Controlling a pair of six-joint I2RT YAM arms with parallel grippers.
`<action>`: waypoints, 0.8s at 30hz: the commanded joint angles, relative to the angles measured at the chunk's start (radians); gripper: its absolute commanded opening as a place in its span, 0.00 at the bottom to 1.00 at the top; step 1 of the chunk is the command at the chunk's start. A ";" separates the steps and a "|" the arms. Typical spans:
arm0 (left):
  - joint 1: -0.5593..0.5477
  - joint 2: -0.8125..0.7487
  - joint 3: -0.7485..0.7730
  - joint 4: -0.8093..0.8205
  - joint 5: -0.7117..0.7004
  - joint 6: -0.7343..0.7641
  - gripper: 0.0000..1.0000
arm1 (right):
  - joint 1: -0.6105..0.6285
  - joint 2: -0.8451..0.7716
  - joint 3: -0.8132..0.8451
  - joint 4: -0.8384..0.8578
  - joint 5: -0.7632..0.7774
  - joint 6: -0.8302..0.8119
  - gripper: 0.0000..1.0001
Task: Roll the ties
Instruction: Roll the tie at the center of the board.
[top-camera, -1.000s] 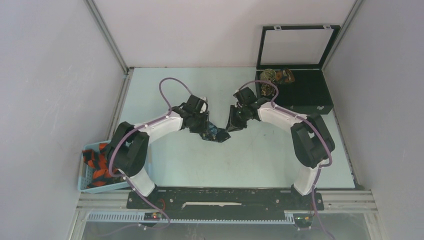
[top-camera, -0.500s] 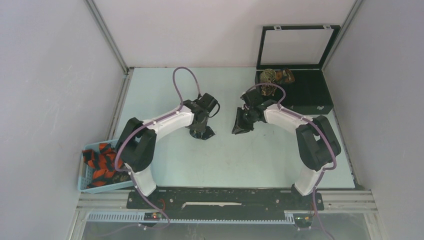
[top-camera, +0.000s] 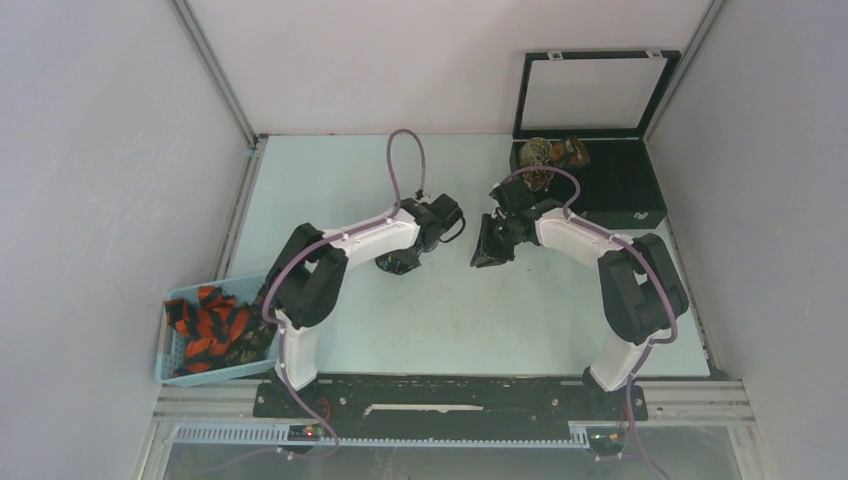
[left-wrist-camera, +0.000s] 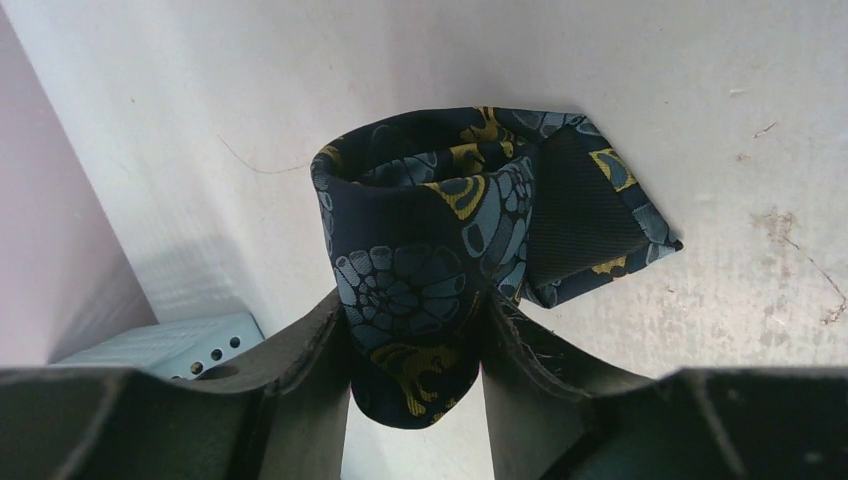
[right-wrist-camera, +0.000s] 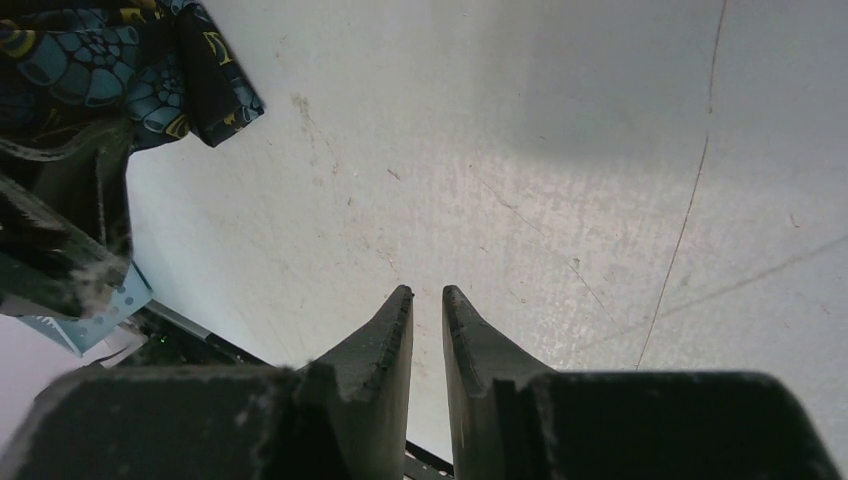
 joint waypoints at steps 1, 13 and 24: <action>-0.029 0.048 0.059 -0.056 -0.104 -0.010 0.49 | -0.013 -0.055 -0.008 0.010 -0.011 -0.017 0.21; -0.095 0.146 0.145 -0.089 -0.060 -0.035 0.59 | -0.042 -0.095 -0.042 0.015 -0.022 -0.019 0.20; -0.107 0.118 0.182 -0.095 0.050 -0.053 0.67 | -0.043 -0.111 -0.049 0.018 -0.029 -0.013 0.21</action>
